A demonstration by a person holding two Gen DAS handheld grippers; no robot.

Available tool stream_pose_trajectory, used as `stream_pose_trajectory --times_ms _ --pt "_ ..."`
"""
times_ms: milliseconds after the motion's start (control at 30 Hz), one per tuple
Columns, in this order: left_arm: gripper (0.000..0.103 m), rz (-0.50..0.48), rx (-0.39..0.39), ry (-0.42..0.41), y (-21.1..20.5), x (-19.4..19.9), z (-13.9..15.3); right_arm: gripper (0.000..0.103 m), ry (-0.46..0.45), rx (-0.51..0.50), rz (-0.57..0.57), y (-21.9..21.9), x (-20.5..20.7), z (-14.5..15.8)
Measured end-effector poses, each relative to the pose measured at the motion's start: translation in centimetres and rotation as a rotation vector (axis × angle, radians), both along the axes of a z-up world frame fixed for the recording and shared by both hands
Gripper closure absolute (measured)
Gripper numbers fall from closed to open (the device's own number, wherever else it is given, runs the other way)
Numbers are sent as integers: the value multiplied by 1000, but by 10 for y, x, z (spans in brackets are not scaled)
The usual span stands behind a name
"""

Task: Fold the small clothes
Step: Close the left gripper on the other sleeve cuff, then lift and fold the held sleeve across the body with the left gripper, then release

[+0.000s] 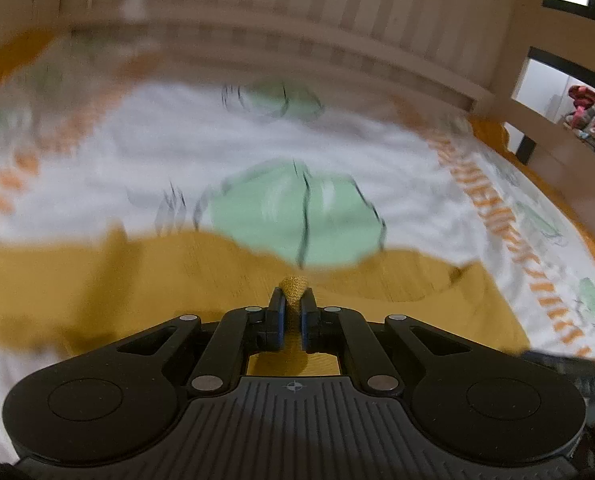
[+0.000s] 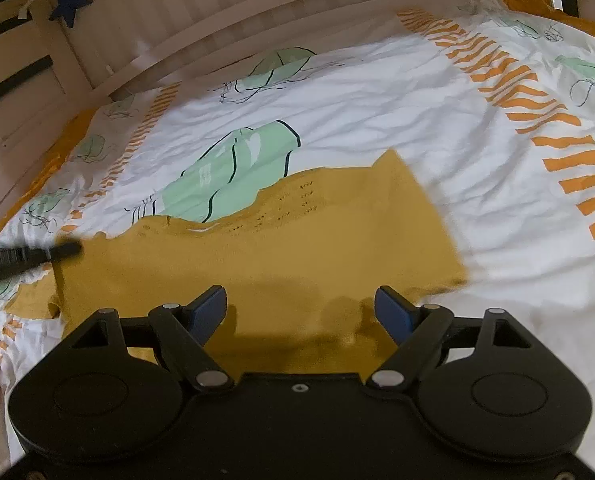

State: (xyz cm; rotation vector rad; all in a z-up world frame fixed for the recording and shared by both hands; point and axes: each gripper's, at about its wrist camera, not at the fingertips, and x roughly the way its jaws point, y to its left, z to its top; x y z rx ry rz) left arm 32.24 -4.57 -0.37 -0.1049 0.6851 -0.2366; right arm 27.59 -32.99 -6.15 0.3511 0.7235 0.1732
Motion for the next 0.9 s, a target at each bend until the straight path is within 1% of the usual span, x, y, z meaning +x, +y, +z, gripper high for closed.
stream_pose_trajectory --times_ms 100,167,333,400,533,633,700,733,767,833,900 --pt "96 39 53 -28 14 19 14 20 3 1 6 1 1 -1" --pt "96 70 85 -17 24 33 14 20 9 -4 8 2 2 -2" --pt "96 127 110 71 43 56 -9 20 24 -9 7 3 3 -5" --pt "96 142 116 99 47 58 -18 20 27 -10 4 3 4 -6" --pt "95 143 103 164 57 62 -33 20 33 -15 4 3 4 -8" --pt "93 163 125 190 63 66 -44 20 37 -17 7 4 4 -8" --pt "90 175 156 195 65 69 -51 20 38 -18 8 5 4 -9" --pt "86 185 177 194 65 71 -53 20 38 -18 7 5 4 -9" --pt "84 197 200 191 66 71 -55 20 37 -18 7 5 4 -9" --pt "84 232 257 188 68 75 -59 19 38 -17 4 5 4 -9" --pt "84 261 271 189 74 78 -61 19 39 -15 1 4 4 -9"
